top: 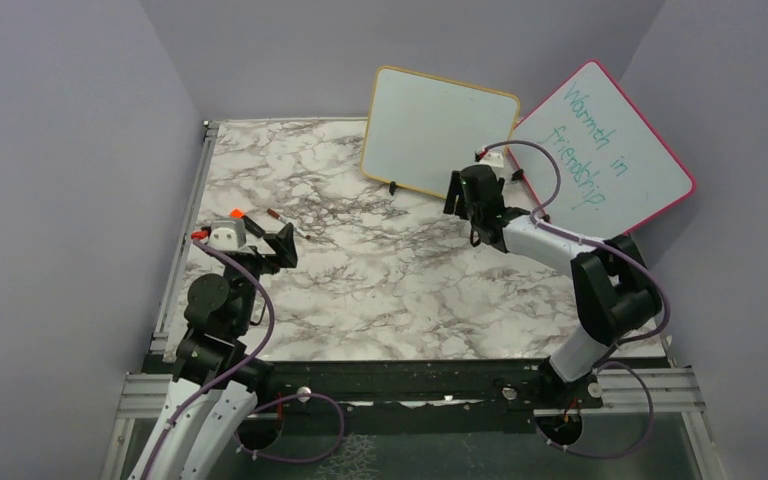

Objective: Write a sentence on the whiteboard
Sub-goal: Move the whiteboard stand to the center of the board.

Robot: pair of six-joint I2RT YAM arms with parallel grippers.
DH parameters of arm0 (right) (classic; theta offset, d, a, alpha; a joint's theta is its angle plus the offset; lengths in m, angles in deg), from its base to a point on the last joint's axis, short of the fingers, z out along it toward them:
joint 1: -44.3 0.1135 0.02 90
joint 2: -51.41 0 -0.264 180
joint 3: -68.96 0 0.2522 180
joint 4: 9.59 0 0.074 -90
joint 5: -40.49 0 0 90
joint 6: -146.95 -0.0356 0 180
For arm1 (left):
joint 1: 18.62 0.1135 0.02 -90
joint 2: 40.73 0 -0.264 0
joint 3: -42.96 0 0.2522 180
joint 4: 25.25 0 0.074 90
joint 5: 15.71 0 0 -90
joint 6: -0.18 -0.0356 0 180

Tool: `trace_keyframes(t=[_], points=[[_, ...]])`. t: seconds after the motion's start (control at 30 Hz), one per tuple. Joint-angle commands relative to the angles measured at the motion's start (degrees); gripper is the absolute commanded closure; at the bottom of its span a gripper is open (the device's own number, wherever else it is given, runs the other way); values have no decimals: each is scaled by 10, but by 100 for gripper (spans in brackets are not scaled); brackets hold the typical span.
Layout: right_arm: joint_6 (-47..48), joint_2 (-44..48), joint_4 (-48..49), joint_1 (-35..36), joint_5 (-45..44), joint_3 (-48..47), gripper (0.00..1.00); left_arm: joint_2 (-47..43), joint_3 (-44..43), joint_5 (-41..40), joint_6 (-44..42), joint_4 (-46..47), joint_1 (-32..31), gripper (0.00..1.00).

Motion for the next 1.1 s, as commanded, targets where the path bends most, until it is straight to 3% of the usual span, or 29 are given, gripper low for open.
trace_keyframes(t=[0.0, 0.5, 0.6, 0.87, 1.07], points=[[-50, -64, -6, 11, -60, -53, 32, 6, 2, -10, -7, 1, -6, 1], [-77, -209, -67, 26, -134, -173, 67, 15, 5, -20, -14, 5, -19, 1], [-80, -224, -68, 25, -137, -182, 70, 17, 6, -19, -14, 8, -20, 1], [-66, -243, -65, 26, -121, -194, 79, 21, 7, -20, -17, 9, -22, 1], [-29, -216, -44, 25, -93, -148, 99, 21, 7, -19, -17, 9, -22, 1]])
